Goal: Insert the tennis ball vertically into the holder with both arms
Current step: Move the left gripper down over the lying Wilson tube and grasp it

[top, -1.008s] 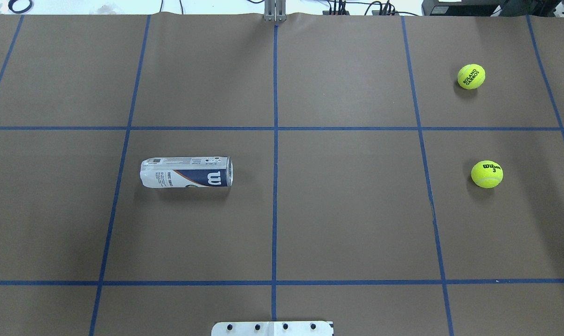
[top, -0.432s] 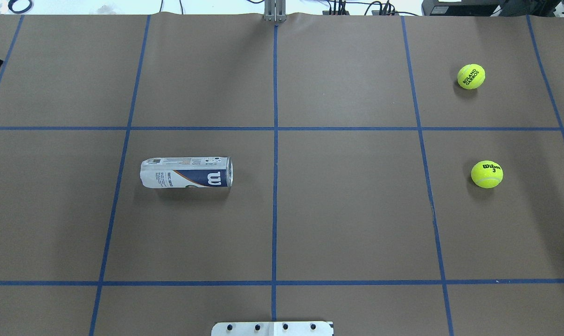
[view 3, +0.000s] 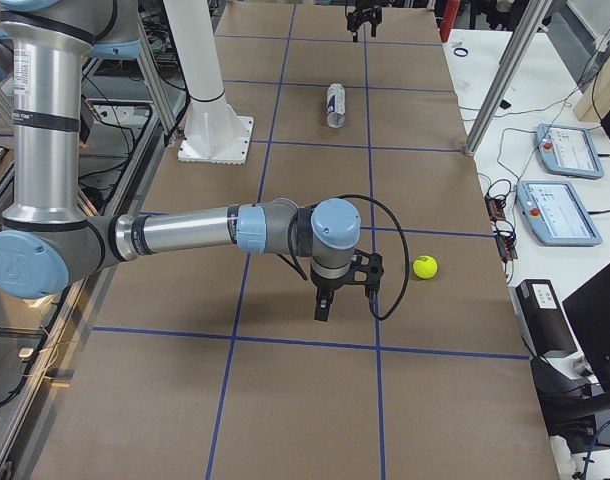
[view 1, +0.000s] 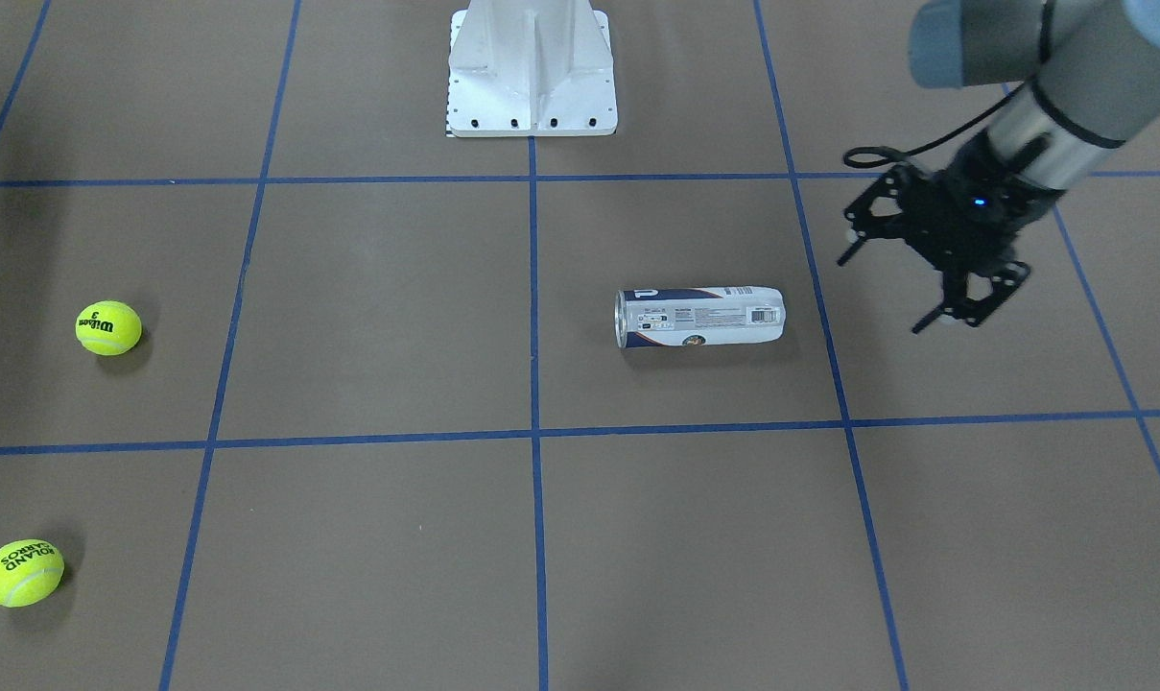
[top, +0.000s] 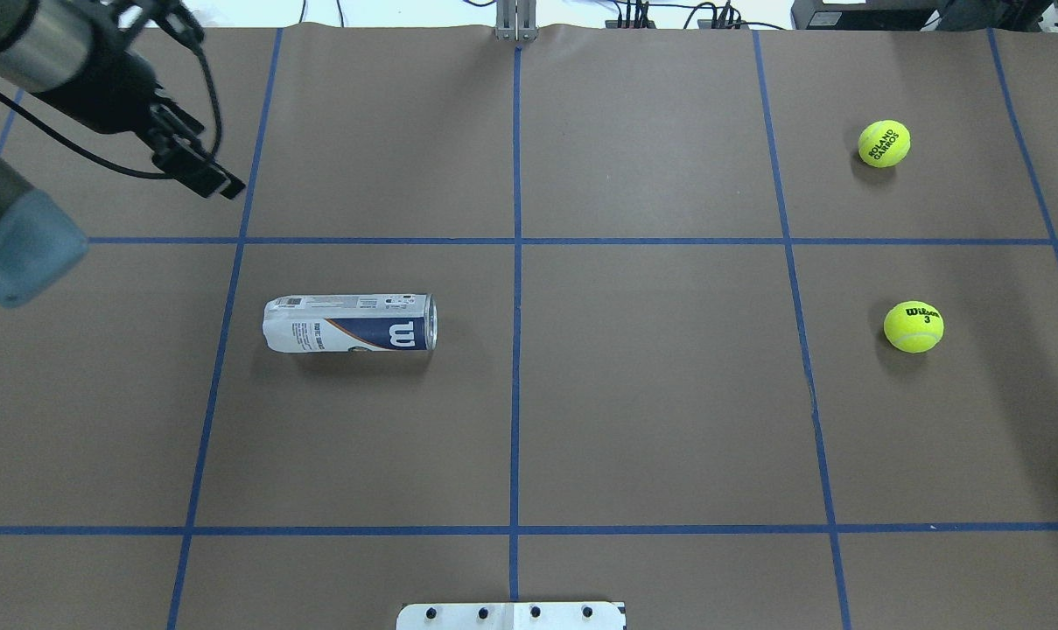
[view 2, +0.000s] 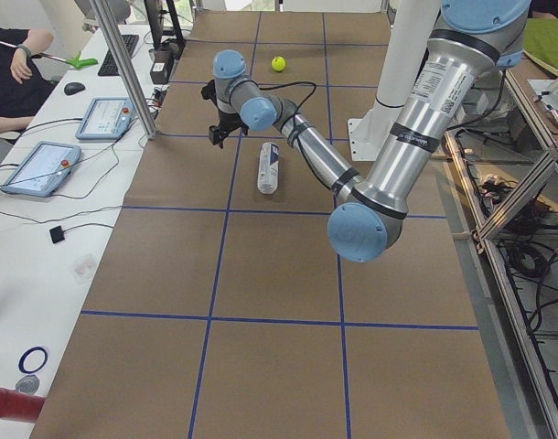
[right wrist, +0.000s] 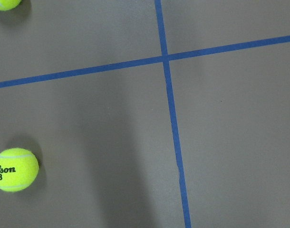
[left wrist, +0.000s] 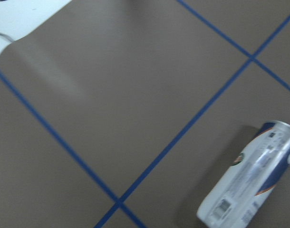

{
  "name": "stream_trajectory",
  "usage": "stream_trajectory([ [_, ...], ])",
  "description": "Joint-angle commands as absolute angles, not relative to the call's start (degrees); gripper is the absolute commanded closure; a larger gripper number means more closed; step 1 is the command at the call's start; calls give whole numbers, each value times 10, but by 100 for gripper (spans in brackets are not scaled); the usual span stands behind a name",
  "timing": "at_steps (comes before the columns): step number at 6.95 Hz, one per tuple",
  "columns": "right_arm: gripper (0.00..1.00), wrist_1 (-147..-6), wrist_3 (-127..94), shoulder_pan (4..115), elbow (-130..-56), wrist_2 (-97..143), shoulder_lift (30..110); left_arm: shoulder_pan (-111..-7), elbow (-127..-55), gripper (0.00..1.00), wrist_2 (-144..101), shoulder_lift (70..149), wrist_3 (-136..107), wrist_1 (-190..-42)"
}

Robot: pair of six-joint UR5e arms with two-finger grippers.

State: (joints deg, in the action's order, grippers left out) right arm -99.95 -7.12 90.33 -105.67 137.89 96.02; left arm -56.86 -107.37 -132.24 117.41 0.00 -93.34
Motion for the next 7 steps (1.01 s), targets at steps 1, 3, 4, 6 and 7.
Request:
stream_trajectory([
  [1, 0, -979, -71, 903, -1058, 1379, 960, -501, -1066, 1, -1312, 1224, 57, -931],
  [3, 0, -969, -71, 902, -1057, 1380, 960, -462, -1027, 1, -1234, 1250, 168, -931],
  [4, 0, -970, -71, 902, -1056, 1383, 960, -413, -1015, 1, -1172, 1261, 170, -936],
  [6, 0, -970, -71, 902, -1051, 1386, 952, -361, -1009, 1, -1112, 1274, 170, -935],
  [7, 0, -970, -72, 902, -1050, 1386, 953, -353, -992, 1, -1111, 1274, 170, -937],
])
